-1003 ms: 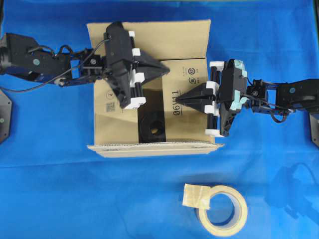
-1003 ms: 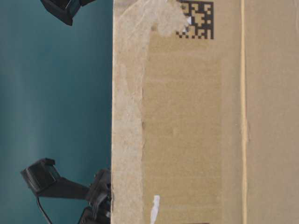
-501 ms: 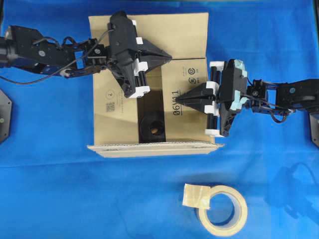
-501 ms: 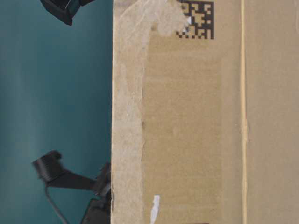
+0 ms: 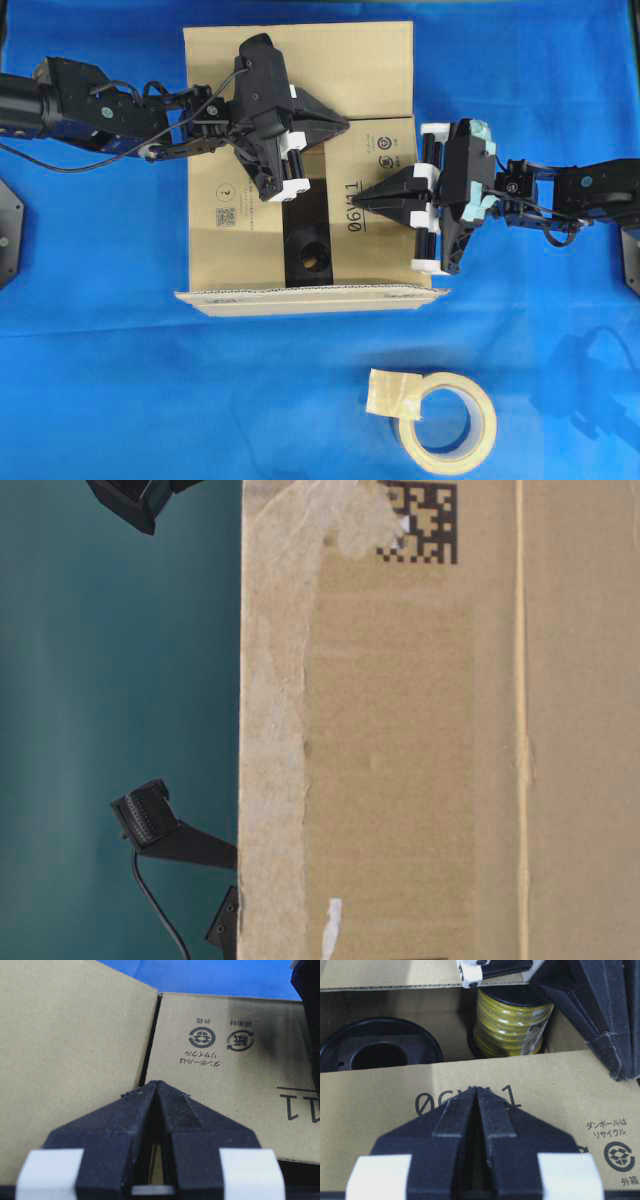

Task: Close the cardboard box.
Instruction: 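Swing the right gripper down to the front flap's edge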

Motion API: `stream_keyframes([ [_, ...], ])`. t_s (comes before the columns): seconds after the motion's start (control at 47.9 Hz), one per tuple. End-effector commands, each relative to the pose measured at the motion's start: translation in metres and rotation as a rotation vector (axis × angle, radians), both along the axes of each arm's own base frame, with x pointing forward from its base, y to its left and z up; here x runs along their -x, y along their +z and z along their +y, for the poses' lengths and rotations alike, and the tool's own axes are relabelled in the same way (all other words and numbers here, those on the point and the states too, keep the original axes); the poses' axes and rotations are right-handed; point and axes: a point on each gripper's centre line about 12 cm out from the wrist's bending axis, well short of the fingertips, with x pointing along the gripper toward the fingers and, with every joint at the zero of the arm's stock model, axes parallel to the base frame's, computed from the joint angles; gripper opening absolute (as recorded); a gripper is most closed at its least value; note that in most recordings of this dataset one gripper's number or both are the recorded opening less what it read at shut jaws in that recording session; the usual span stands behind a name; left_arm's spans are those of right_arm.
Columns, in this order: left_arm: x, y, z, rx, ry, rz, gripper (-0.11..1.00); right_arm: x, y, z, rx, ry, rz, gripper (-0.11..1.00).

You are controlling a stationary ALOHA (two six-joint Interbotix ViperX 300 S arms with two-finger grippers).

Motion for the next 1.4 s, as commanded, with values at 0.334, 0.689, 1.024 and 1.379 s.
stream_keyframes([
  [0.334,-0.002,0.008,-0.001,-0.005,-0.002,-0.026,0.00,0.003,0.046,0.004,-0.001,0.014,-0.109,0.00],
  [0.689,-0.001,0.007,-0.001,-0.006,-0.003,-0.017,0.00,0.049,0.121,0.036,-0.009,0.125,-0.263,0.00],
  [1.024,0.001,0.006,0.005,-0.012,0.009,-0.013,0.00,0.077,0.129,0.103,-0.017,0.379,-0.316,0.00],
  [1.379,0.003,0.005,0.008,-0.010,0.018,-0.009,0.00,0.067,0.088,0.135,0.001,0.476,-0.178,0.00],
])
